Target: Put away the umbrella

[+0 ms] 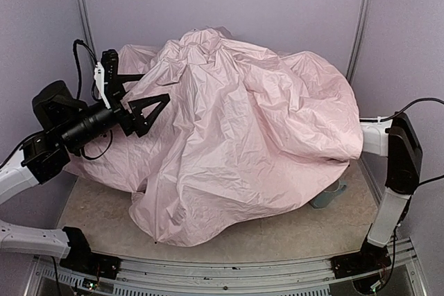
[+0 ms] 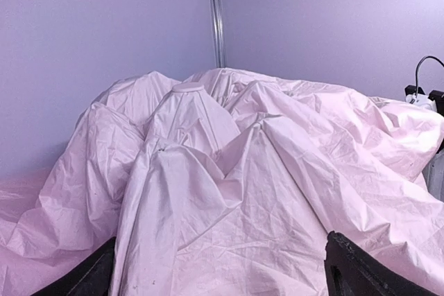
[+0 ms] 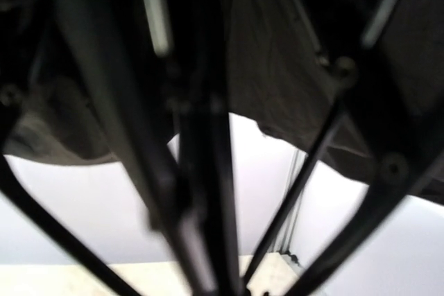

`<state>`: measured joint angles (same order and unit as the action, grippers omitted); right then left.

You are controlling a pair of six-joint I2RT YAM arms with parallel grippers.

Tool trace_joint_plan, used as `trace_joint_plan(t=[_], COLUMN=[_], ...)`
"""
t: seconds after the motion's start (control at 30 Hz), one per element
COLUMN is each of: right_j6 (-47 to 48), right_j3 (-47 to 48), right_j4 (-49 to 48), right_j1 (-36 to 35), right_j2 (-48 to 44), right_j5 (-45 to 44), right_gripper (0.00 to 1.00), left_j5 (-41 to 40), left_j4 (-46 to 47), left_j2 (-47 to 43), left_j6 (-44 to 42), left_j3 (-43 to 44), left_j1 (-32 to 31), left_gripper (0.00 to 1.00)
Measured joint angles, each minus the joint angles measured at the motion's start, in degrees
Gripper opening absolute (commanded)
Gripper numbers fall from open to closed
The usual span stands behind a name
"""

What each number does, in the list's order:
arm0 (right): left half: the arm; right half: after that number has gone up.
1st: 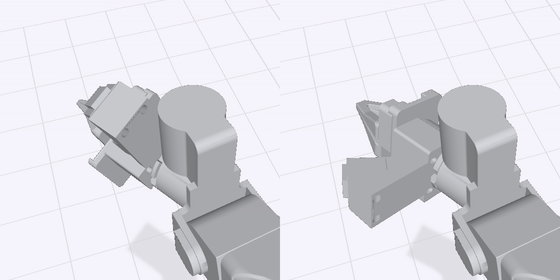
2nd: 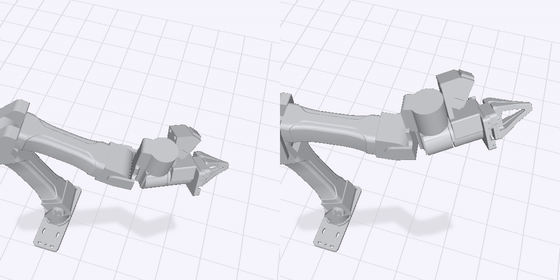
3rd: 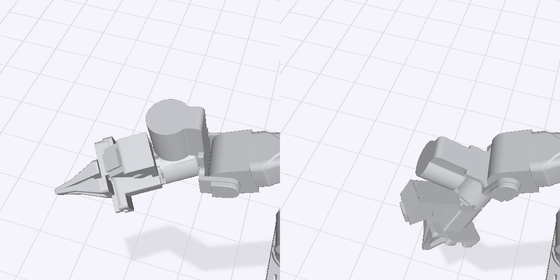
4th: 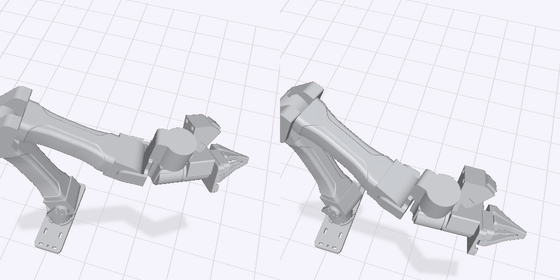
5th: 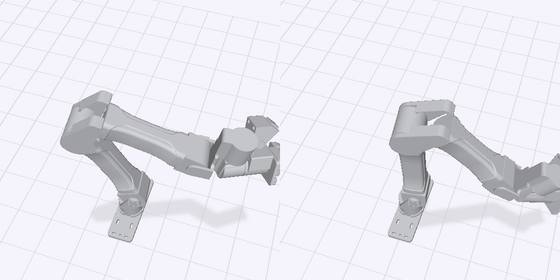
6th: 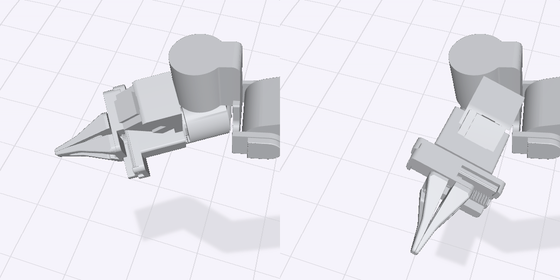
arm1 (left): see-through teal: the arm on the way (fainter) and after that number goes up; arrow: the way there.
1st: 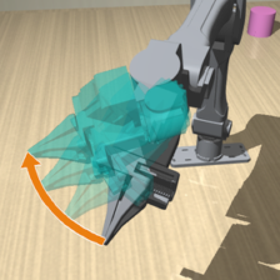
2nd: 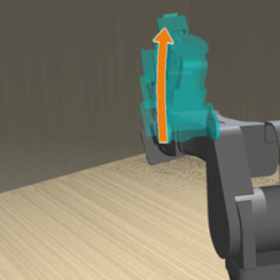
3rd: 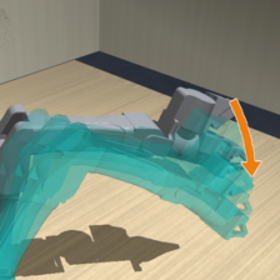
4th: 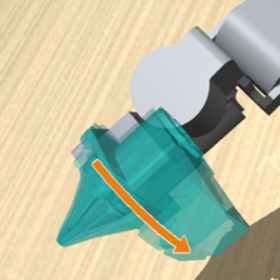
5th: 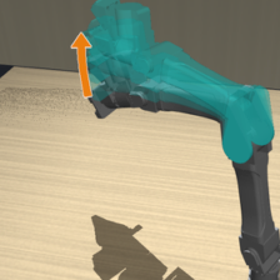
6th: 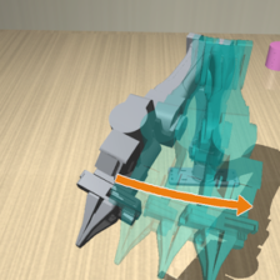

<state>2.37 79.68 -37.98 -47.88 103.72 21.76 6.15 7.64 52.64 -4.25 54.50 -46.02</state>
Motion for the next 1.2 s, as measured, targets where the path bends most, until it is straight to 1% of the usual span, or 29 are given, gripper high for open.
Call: trace_joint_plan(t=[0.27,0.53,0.6,0.7,0.83,0.97,1.1,1.2], right_j6=[-3.26,-6.78,-7.19,-7.87,-9.25,-10.84,-12.2,-12.7], right_j3=[1.36,12.83,13.29,13.0,9.81,5.57,4.2,5.09], right_j4=[1.64,6.62,6.82,6.91,5.11,1.03,-1.09,-0.57], right_j1=[0.07,1.33,1.6,2.36,5.38,8.85,8.85,8.66], right_j2=[-0.42,2.64,2.67,2.8,2.78,2.32,1.88,2.12], right_j5=[1.38,5.01,5.35,5.62,2.58,-0.22,-1.09,-1.09], right_gripper=[0.0,0.0,0.0,0.0,0.0,0.0,0.0,0.0], left_j5=[1.77,2.23,0.07,-5.31,-12.31,-14.67,-15.69,-17.14], left_j4=[0.0,1.84,1.99,1.16,-0.85,-0.52,0.09,0.57], left_j2=[-2.45,-5.9,-5.95,-5.49,-4.17,-3.72,-3.19,-3.1], left_j6=[0.5,1.7,1.81,1.66,0.35,-0.57,-1.22,-1.68], left_j3=[0.55,3.08,3.61,4.22,6.08,6.73,6.73,6.73], left_j1=[-0.15,-0.15,-0.15,-0.17,-0.02,-0.04,-0.02,0.13], left_gripper=[0.99,0.99,0.99,0.99,0.99,0.99,0.99,0.99])
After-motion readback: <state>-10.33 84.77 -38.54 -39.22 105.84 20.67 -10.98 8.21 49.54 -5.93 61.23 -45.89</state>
